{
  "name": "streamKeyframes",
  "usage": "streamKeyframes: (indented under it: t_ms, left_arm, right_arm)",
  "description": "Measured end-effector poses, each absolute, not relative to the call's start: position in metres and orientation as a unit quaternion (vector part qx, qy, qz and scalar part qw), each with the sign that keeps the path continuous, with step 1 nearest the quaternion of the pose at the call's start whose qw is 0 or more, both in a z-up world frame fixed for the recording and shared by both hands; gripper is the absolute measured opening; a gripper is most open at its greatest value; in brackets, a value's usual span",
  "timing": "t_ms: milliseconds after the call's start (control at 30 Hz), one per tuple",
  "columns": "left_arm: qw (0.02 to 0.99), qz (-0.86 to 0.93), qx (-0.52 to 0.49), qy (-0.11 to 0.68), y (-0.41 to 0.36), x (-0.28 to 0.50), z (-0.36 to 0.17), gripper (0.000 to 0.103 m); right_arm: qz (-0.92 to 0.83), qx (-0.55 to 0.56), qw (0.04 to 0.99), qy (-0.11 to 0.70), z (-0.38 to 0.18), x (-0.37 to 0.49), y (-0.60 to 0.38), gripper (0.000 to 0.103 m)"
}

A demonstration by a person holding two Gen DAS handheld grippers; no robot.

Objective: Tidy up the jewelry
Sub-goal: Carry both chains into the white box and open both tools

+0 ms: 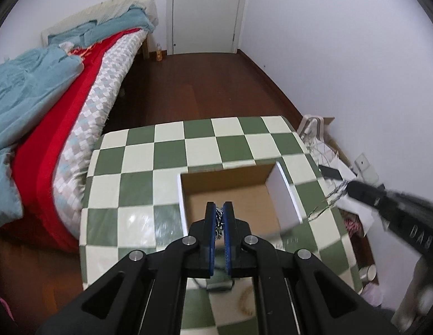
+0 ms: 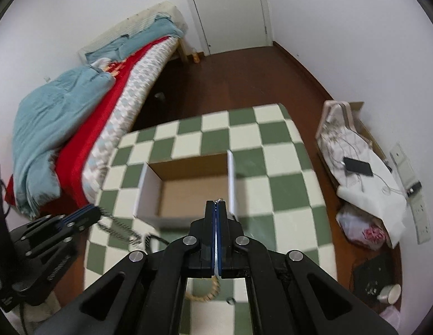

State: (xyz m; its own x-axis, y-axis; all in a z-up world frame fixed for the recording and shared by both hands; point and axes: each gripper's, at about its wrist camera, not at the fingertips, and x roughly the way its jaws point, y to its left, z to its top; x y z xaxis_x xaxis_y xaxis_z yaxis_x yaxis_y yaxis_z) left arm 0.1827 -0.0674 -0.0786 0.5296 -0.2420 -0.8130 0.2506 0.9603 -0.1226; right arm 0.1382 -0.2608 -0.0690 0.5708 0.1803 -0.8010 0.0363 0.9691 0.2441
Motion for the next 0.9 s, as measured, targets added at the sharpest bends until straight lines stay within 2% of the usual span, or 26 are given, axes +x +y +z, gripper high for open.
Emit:
streamKeyframes:
  t_ms: [167,400,633,833,900]
  left_arm:
    - [0.858,-0.135,-0.016,0.496,-0.070,0.227,-0.101,0.002]
    - [0.829,-0.142,-0.045,0.540,-0.074,0.262,-0.135,0.002]
    - [0.811,-0.153,-0.073,0.560,-0.077,0.281,-0.142,0.003]
    - [0.820,-0.140,-0.056,0.552,-0.078,0.282,-0.130,0.007]
    - [0.827,-0.125,-0.041,0.547,-0.076,0.279,-0.128,0.014]
  right_arm:
    - [0.058,0.138,0.862,0.484,-0.082,0.184,-0.253,0.000]
    - [0.058,0.143,0.827,0.541,-0.132,0.243,-0.246,0.000]
    - [0.062,0.137,0.814,0.562,-0.153,0.273,-0.243,0.000]
    - [0.088,0.177,0.789,0.582,-0.160,0.285,-0.247,0.002]
    - [0.074,0.167,0.789,0.586,-0.162,0.283,-0.249,0.004]
